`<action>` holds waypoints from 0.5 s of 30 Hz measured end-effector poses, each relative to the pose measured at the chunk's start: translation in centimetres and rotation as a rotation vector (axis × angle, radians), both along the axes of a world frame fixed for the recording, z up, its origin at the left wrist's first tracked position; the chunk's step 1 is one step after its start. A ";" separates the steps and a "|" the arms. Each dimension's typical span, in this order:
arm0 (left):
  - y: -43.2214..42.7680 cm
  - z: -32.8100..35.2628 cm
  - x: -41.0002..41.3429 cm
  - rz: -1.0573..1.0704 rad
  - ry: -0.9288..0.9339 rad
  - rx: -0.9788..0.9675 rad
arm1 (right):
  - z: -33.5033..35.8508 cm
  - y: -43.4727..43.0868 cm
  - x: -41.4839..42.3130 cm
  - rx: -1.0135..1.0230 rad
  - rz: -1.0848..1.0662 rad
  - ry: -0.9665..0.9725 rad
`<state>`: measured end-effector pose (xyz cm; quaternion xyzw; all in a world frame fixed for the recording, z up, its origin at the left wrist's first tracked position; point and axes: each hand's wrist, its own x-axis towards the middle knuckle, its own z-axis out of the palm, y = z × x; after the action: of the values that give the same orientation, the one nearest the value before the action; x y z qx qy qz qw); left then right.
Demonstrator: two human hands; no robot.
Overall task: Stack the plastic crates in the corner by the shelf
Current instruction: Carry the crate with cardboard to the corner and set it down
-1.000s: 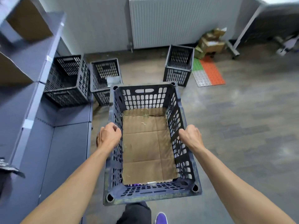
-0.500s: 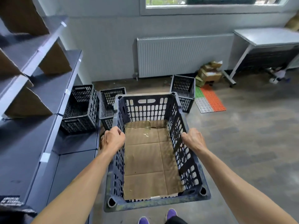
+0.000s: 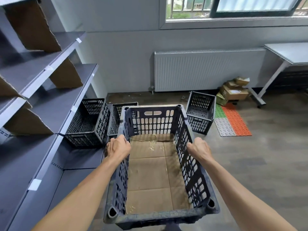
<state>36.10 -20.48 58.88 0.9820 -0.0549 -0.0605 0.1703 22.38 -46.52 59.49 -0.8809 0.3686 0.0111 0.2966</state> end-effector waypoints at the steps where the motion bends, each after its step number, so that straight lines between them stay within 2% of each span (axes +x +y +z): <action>1: -0.9 0.0 0.6 0.008 -0.005 -0.004 | 0.1 -1.1 0.9 0.006 0.010 -0.010; 15: -9.4 1.2 9.6 0.063 -0.084 -0.032 | 1.7 -11.1 11.8 -0.050 0.064 -0.059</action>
<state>45.65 -29.91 60.11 0.9821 -0.0320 -0.0131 0.1853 34.16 -57.58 61.20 -0.8994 0.3316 -0.0146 0.2845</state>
